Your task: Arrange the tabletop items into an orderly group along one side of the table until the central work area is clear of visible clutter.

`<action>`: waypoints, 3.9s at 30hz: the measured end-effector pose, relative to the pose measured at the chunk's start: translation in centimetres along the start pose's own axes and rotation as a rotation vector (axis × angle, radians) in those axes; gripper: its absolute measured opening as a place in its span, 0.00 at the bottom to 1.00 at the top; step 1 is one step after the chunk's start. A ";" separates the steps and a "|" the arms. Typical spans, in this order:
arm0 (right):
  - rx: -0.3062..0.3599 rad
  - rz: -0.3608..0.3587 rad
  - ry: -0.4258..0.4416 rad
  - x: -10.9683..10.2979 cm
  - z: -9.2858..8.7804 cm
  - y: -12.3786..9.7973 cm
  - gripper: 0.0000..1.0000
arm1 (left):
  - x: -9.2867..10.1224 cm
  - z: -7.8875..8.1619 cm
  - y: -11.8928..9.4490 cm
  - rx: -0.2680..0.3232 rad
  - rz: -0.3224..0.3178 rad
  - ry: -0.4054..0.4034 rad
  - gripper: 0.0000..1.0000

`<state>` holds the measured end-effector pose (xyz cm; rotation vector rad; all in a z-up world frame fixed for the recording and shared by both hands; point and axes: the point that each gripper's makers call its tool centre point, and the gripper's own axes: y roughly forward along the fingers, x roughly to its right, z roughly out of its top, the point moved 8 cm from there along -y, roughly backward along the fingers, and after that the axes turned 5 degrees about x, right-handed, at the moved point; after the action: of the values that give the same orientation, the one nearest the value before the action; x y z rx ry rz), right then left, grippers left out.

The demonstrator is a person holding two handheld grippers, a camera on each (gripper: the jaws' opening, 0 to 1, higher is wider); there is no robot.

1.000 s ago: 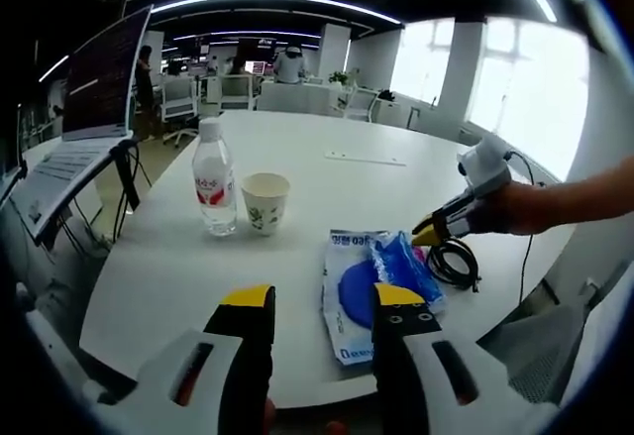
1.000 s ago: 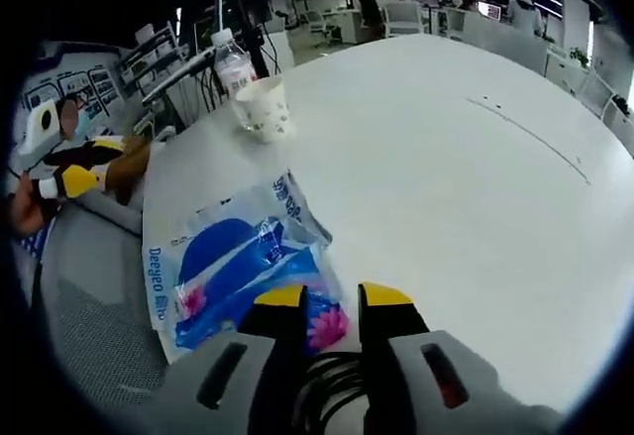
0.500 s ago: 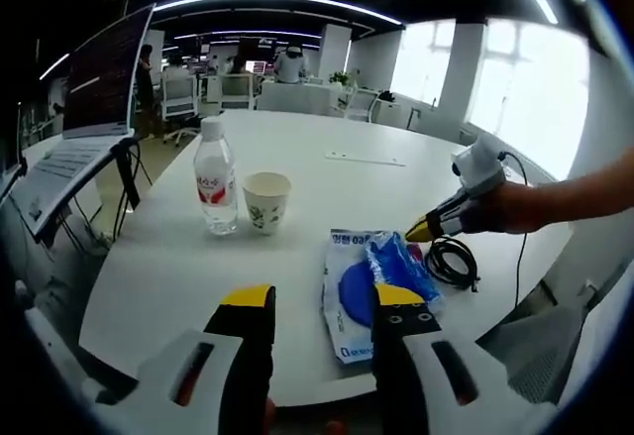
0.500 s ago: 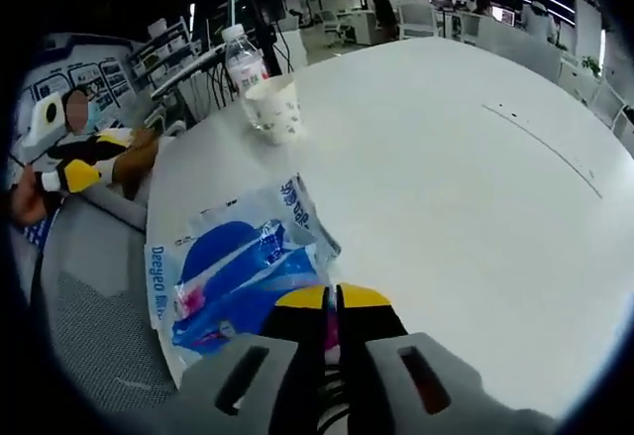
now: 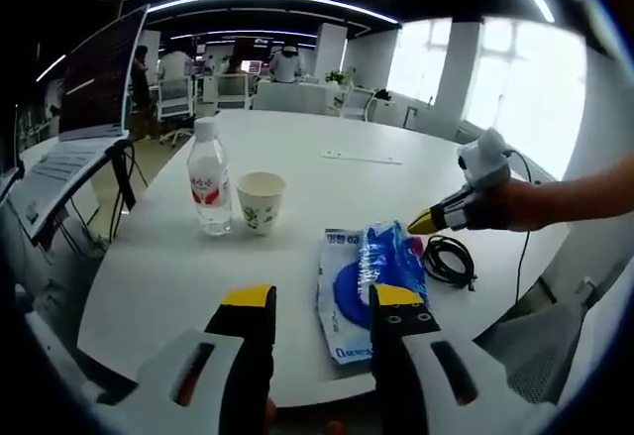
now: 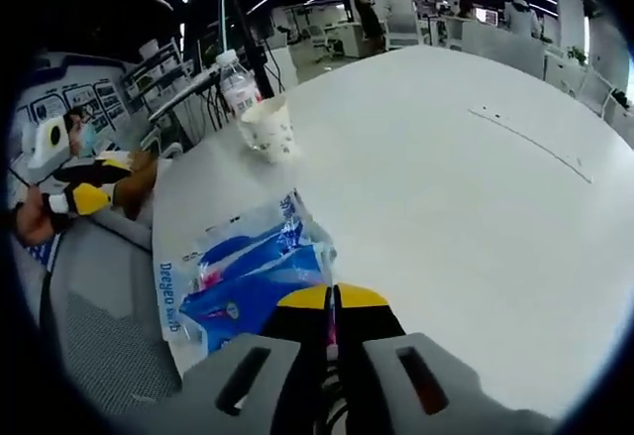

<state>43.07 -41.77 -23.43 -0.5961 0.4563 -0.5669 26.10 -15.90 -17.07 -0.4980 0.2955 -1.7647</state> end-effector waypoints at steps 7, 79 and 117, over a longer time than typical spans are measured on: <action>0.052 -0.054 0.067 0.9 0.0 -1.6 0.00 | 0.1 -0.2 0.0 -0.002 -0.005 0.000 0.36; 0.074 -0.297 0.463 6.8 -6.1 -6.5 0.05 | 1.1 -0.8 0.7 -0.049 -0.058 0.026 0.36; 0.200 -0.494 0.622 10.9 -4.0 -7.5 0.08 | 0.4 -1.3 0.3 -0.067 -0.033 -0.003 0.37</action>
<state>46.42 -55.13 -24.23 -0.3255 0.8322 -1.2698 25.68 -16.48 -18.31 -0.5564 0.3468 -1.7909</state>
